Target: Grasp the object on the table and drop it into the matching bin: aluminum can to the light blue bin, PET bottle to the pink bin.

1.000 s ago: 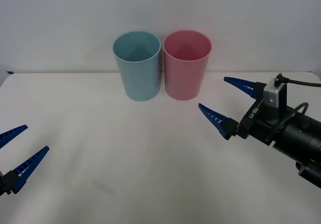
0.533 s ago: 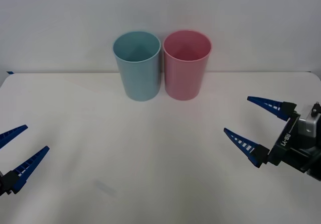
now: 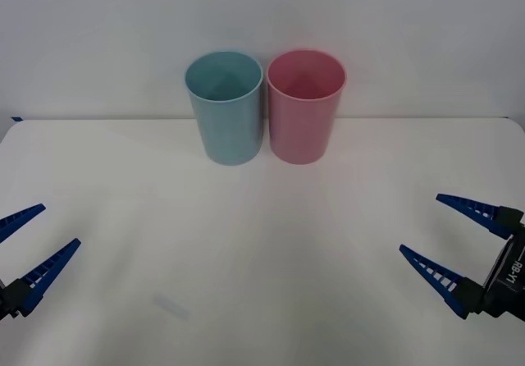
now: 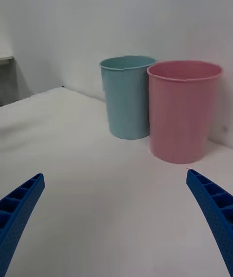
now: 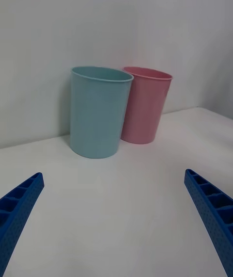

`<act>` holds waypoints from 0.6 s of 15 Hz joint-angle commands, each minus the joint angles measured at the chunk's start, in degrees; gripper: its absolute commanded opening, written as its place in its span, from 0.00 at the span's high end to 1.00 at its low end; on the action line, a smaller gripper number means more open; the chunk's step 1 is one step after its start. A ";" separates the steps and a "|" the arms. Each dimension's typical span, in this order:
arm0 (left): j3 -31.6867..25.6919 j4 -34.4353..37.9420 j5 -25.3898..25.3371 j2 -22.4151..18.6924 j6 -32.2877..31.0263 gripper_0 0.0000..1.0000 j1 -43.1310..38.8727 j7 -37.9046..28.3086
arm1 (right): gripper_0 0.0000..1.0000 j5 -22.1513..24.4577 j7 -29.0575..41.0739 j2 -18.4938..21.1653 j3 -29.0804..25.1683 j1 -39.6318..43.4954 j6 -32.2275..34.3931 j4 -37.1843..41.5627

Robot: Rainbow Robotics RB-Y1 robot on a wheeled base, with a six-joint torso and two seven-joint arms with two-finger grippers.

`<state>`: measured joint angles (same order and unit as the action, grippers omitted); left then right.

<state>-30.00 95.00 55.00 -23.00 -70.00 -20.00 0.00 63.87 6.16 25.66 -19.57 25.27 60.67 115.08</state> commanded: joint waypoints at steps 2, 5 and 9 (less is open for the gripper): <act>0.00 0.00 0.00 0.00 0.00 0.00 0.00 0.00 | 0.00 -0.41 2.98 -2.19 -3.01 1.53 3.58 -0.04; 0.00 0.00 0.00 0.00 0.00 0.00 0.00 0.00 | 0.00 -0.50 3.51 -3.16 -4.86 3.47 5.07 -0.04; 0.00 0.00 0.00 0.00 0.00 0.00 0.00 0.00 | 0.00 -1.11 3.25 -3.51 -6.00 5.31 5.77 -0.04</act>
<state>-30.00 95.00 55.00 -23.00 -70.00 -20.00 0.00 62.80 9.53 22.19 -25.41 30.44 66.32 115.06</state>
